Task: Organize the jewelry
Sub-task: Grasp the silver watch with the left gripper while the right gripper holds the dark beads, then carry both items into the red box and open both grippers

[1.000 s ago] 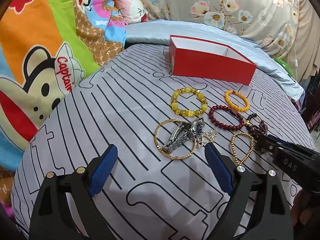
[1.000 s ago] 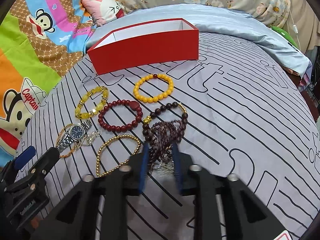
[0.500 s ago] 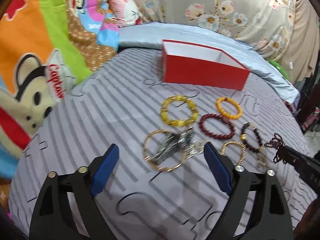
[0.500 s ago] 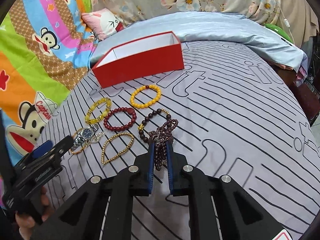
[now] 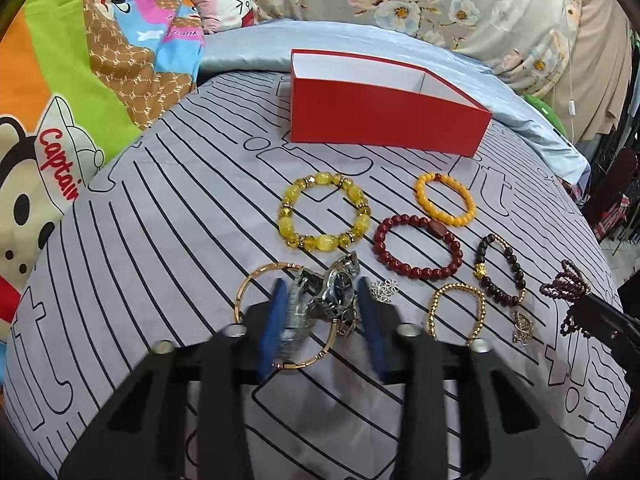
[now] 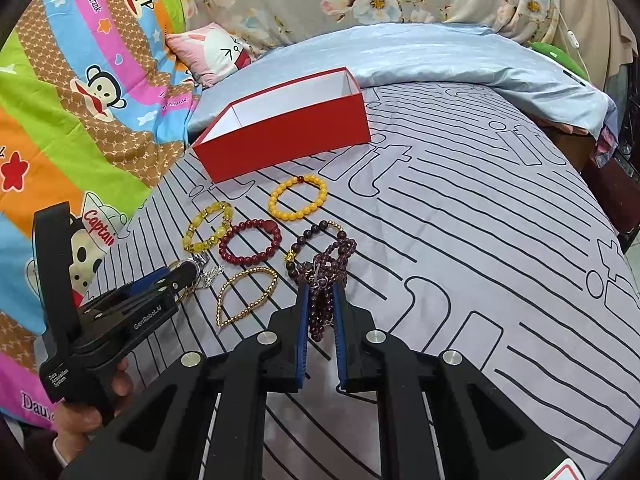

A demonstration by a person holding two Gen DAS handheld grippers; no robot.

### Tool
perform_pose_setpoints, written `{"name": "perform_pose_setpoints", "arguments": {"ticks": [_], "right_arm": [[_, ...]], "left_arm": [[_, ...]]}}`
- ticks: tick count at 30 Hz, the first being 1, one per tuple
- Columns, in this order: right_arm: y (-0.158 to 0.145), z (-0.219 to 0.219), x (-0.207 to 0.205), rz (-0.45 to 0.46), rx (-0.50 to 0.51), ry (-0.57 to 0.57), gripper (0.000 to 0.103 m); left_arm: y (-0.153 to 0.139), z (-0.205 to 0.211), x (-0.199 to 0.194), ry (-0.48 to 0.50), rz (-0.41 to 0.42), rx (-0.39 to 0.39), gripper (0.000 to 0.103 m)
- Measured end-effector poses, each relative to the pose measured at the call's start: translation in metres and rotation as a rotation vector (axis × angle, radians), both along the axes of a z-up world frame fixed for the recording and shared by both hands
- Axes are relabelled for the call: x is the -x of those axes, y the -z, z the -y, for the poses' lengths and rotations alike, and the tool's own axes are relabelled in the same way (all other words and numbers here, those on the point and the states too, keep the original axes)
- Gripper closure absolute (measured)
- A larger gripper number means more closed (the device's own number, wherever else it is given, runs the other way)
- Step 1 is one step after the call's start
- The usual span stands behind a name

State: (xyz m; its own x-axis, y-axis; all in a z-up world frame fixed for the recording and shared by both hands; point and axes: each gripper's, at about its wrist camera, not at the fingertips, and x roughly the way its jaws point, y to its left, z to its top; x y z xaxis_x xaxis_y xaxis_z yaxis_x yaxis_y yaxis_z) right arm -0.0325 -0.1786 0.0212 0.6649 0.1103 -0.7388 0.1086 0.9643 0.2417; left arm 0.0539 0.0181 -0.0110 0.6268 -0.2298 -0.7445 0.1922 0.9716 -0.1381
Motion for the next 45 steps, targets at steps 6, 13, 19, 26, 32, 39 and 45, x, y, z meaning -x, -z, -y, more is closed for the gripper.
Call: {"name": "perform_pose_setpoints", "arguments": {"ticks": [6,13,19,26,32,39,45], "right_arm": [[0.000,-0.003,0.001,-0.003,0.003,-0.006,0.093],[-0.011,-0.005,0.004,0.018,0.004,-0.021,0.093],[-0.042,0.000,0.004,0.061,0.003,-0.041,0.093],[-0.110,0.013,-0.026,0.169,0.049,-0.095,0.093],[-0.164,0.021,-0.090,0.226,0.063,-0.158,0.093],[-0.158,0.012,-0.188,0.200,0.063,-0.161,0.093],[-0.110,0.022,-0.259,0.126,0.001,-0.149,0.092]], "left_arm": [[-0.002,-0.003,0.004,0.010,0.007,0.030,0.082],[-0.021,-0.009,0.018,0.009,0.034,0.072,0.083],[-0.068,-0.022,0.030,0.025,0.071,0.119,0.083],[-0.161,-0.023,0.011,0.070,0.183,0.092,0.083],[-0.218,-0.006,-0.048,0.125,0.242,0.072,0.083],[-0.210,0.032,-0.146,0.112,0.217,0.076,0.083],[-0.158,0.055,-0.216,0.090,0.148,0.048,0.083]]}}
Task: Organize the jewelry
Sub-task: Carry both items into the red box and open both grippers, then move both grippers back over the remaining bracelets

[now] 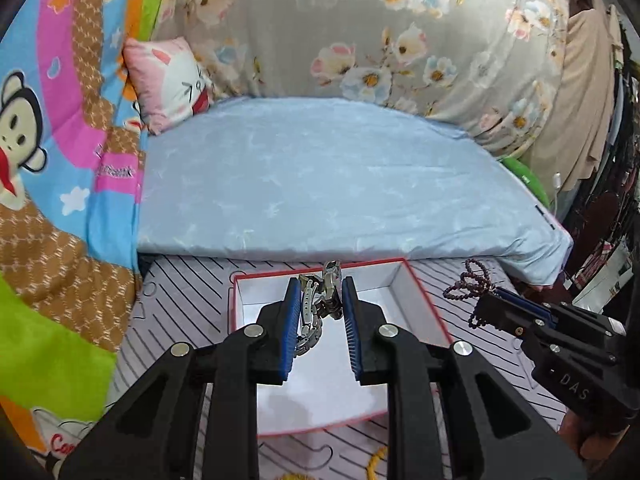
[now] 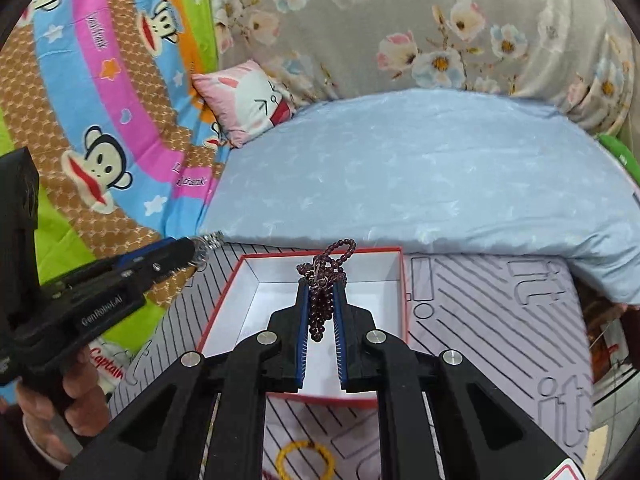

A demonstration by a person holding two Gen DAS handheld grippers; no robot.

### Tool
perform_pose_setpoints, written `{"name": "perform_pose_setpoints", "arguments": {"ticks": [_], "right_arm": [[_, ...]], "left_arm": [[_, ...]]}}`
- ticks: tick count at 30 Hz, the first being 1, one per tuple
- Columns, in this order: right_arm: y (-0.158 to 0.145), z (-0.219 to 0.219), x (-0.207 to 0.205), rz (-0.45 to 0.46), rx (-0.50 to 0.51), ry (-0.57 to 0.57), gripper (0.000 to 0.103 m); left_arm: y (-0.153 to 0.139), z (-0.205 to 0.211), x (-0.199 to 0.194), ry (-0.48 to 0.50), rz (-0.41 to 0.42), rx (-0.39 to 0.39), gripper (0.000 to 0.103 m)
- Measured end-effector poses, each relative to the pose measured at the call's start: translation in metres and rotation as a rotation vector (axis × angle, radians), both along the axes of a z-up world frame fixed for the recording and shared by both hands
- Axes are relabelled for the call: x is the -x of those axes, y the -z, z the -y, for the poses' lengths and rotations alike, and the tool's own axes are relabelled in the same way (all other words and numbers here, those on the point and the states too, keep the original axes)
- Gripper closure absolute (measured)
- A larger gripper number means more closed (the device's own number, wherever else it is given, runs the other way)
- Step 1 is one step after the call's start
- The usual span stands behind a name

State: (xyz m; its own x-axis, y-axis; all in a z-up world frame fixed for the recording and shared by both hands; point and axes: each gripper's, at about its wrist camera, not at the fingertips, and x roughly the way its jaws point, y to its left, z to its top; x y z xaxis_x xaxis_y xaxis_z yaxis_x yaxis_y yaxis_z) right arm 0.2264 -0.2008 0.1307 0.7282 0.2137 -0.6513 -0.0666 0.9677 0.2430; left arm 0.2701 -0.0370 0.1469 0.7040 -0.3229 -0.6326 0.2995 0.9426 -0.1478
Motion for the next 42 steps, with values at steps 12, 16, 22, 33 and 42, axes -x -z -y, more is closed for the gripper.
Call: {"name": "perform_pose_setpoints", "arguments": {"ticks": [12,16,22,33,42], "right_arm": [[0.068,-0.018,-0.071,-0.100,0.042,-0.020,0.092],[0.080,-0.021,-0.080,-0.121,0.061,-0.017,0.086],[0.074,-0.017,-0.071,-0.093,0.059,-0.001,0.061],[0.074,-0.020,-0.043,-0.084,0.075,-0.008,0.061],[0.056,-0.019,0.007,-0.042,0.110,0.012,0.061]], "left_arm": [[0.069,0.012,-0.065,-0.023,-0.090,-0.050,0.083],[0.078,0.019,-0.069,-0.004,-0.088,-0.071,0.083],[0.074,0.015,-0.069,-0.043,-0.057,-0.089,0.058],[0.070,0.004,-0.044,-0.068,-0.034,-0.121,0.058],[0.057,-0.007,-0.002,-0.072,-0.001,-0.148,0.049]]}}
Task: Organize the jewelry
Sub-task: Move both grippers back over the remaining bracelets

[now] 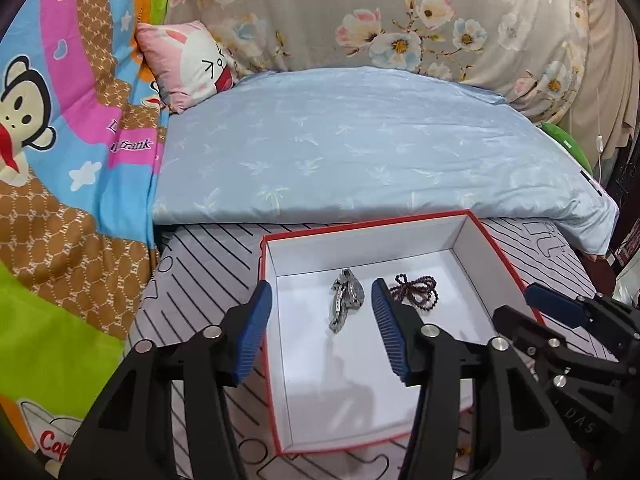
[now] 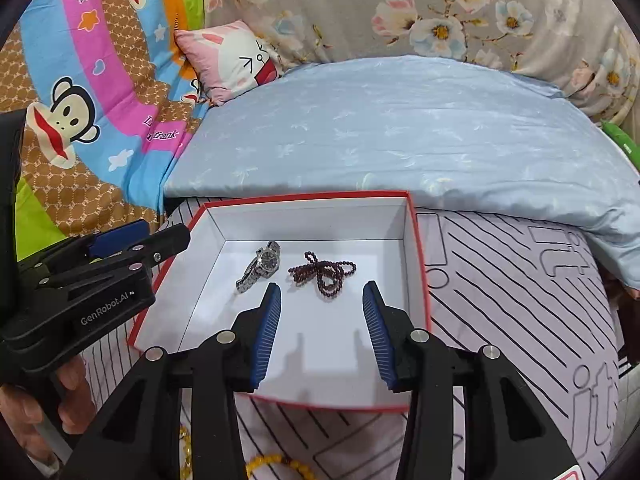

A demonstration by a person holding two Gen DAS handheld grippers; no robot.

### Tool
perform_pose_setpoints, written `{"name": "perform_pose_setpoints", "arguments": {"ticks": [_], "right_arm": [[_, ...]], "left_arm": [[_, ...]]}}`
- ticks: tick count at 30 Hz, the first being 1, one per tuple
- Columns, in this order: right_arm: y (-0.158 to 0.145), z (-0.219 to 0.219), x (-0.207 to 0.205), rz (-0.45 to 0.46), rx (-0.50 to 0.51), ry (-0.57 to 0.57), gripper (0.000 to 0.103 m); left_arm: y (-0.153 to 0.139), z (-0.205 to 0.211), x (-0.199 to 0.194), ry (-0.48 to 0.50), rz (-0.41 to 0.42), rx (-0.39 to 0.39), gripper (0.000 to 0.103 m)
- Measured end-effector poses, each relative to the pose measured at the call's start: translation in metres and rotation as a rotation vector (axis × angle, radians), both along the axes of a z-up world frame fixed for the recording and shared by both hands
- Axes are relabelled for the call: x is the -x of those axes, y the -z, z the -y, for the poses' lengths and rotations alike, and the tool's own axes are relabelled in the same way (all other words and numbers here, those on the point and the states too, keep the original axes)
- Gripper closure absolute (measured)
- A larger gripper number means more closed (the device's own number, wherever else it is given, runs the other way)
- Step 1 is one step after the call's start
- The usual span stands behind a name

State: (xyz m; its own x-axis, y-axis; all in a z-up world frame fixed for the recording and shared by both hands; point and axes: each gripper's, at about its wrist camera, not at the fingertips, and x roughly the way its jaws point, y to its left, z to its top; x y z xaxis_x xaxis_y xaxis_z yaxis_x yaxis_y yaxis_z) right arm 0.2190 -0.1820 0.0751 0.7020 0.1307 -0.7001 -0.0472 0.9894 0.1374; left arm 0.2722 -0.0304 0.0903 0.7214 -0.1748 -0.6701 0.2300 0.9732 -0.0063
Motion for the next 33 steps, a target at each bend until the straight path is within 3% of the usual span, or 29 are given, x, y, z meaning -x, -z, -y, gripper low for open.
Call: {"name": "perform_pose_setpoints", "arguments": {"ticks": [9,17,27,33], "right_arm": [[-0.001,0.002,0.078,0.013,0.051,0.010,0.061],[0.018,-0.005,0.141,-0.034,0.040,0.017,0.061],[0.059,-0.005,0.184,-0.136,0.020,0.042,0.061],[0.069,-0.007,0.182,-0.169,0.021,0.038,0.062]], "left_arm": [[-0.003,-0.023,0.073,-0.008,0.016,-0.025,0.045],[0.037,-0.037,0.124,-0.027,-0.077,-0.047,0.041],[0.089,-0.050,0.131,-0.099,-0.189,-0.026,0.042],[0.106,-0.053,0.126,-0.123,-0.225,-0.011,0.056]]}}
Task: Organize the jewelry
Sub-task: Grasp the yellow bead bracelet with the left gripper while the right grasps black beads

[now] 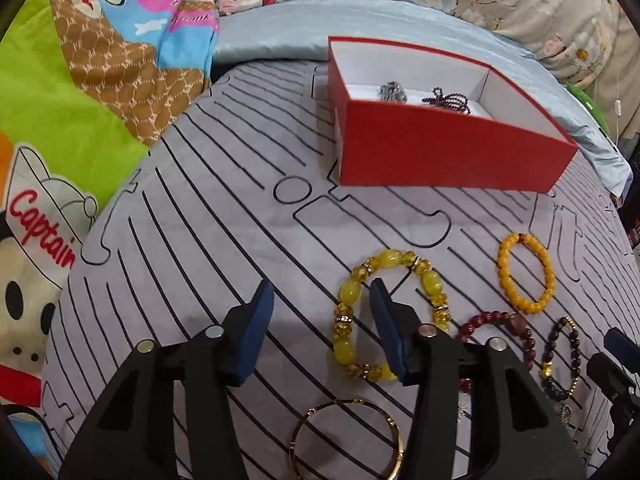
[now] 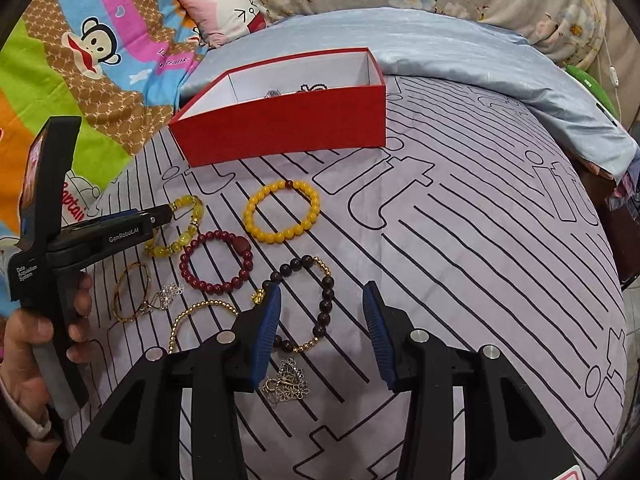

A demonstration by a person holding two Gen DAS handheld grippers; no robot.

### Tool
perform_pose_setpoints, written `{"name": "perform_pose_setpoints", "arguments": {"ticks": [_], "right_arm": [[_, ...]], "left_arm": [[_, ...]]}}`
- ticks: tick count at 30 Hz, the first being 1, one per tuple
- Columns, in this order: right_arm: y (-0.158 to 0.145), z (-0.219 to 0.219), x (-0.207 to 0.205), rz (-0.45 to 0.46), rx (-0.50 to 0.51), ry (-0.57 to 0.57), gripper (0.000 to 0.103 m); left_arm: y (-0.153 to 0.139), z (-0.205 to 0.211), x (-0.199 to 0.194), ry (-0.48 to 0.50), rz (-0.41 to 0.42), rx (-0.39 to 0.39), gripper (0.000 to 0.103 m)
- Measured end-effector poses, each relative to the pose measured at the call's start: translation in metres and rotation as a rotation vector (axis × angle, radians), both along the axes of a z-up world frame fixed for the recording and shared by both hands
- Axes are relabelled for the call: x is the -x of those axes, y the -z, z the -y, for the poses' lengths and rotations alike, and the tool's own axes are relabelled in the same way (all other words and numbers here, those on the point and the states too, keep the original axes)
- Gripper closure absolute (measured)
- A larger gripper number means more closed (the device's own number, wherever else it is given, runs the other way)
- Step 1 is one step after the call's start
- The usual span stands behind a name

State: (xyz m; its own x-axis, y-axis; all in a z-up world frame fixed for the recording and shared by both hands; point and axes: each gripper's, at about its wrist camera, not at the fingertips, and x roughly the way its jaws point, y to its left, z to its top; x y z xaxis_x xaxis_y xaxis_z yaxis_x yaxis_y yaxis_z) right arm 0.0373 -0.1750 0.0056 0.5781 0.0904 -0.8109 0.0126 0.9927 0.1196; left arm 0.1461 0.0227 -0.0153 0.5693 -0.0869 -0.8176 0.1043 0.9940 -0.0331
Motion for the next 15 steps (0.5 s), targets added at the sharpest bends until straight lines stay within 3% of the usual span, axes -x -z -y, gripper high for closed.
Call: {"name": "perform_pose_setpoints", "arguments": {"ticks": [3,6,8,12,15], "right_arm": [[0.005,-0.002,-0.004,-0.011,0.009,-0.003,0.064],[0.011,-0.002,-0.009,-0.023,0.004,0.002,0.068],[0.016,-0.002,-0.011,-0.033,0.001,0.004,0.074],[0.020,-0.006,-0.012,-0.034,0.029,0.004,0.081],[0.020,-0.007,-0.015,-0.033,0.050,0.008,0.095]], "left_arm": [[0.001,0.003,0.001,0.007,0.019,-0.022,0.060],[0.000,0.003,0.001,0.006,0.021,-0.015,0.076],[-0.001,0.002,0.000,0.015,0.017,0.000,0.094],[-0.002,0.005,0.003,0.031,0.018,0.004,0.094],[-0.006,0.003,0.008,0.035,0.013,0.034,0.094]]}}
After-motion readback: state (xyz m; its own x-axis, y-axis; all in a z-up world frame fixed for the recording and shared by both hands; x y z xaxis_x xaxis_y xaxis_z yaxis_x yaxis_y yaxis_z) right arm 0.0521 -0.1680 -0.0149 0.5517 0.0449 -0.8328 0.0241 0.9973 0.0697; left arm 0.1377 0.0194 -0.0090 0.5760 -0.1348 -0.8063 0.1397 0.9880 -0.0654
